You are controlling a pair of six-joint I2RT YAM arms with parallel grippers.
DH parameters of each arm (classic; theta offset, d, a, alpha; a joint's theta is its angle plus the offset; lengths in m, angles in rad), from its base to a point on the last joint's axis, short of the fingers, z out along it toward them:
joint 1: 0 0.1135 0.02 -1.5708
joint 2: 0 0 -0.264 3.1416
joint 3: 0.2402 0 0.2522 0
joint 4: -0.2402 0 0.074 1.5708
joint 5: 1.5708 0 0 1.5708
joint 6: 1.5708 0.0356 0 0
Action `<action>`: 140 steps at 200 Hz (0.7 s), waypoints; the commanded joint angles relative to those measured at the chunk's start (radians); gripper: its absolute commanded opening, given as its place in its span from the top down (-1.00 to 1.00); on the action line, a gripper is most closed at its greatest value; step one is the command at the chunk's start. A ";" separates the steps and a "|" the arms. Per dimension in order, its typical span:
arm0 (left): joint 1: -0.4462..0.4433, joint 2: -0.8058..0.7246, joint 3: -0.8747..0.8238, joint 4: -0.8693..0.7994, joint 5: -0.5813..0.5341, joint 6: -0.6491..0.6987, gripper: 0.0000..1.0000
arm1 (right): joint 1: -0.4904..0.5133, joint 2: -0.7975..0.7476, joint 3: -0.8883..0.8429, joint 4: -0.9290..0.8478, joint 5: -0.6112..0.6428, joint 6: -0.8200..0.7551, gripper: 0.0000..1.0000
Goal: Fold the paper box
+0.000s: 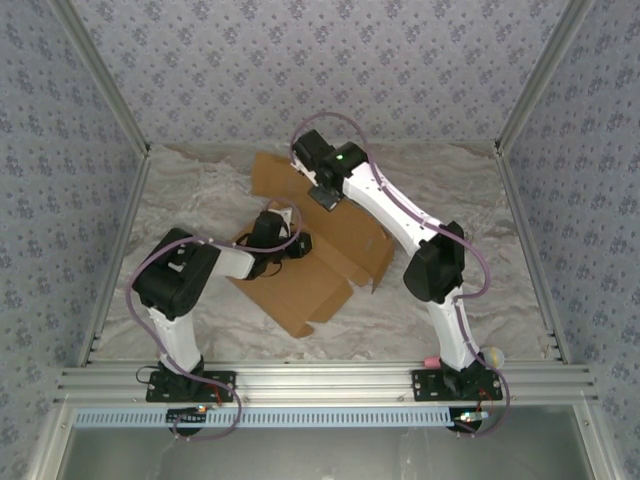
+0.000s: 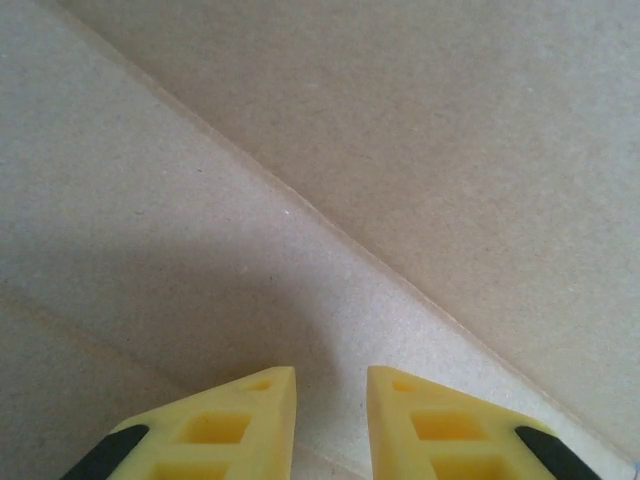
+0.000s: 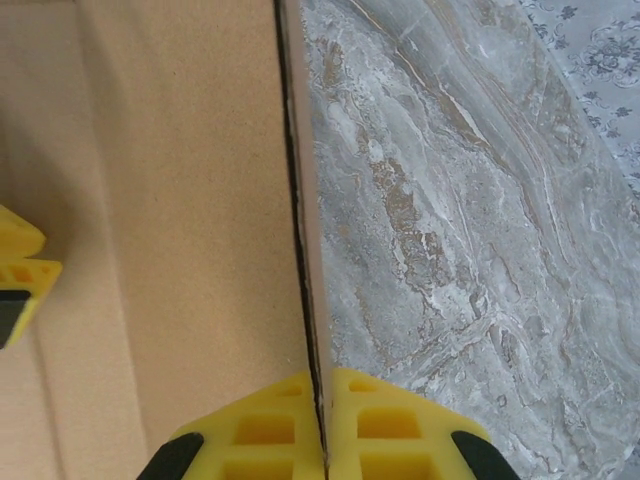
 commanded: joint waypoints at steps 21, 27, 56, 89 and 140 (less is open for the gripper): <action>-0.018 0.061 -0.020 0.128 -0.009 -0.072 0.56 | 0.049 -0.016 -0.003 0.006 -0.019 0.052 1.00; -0.018 0.063 -0.027 0.142 -0.012 -0.073 0.56 | 0.053 -0.019 -0.008 0.007 -0.021 0.058 1.00; -0.018 0.066 -0.054 0.190 -0.031 -0.068 0.56 | 0.071 -0.041 -0.068 0.036 -0.051 0.094 1.00; -0.018 0.077 -0.073 0.234 -0.032 -0.067 0.54 | 0.093 -0.053 -0.121 0.055 -0.068 0.121 1.00; -0.017 0.090 -0.077 0.254 -0.028 -0.071 0.53 | 0.109 -0.067 -0.162 0.074 -0.095 0.140 1.00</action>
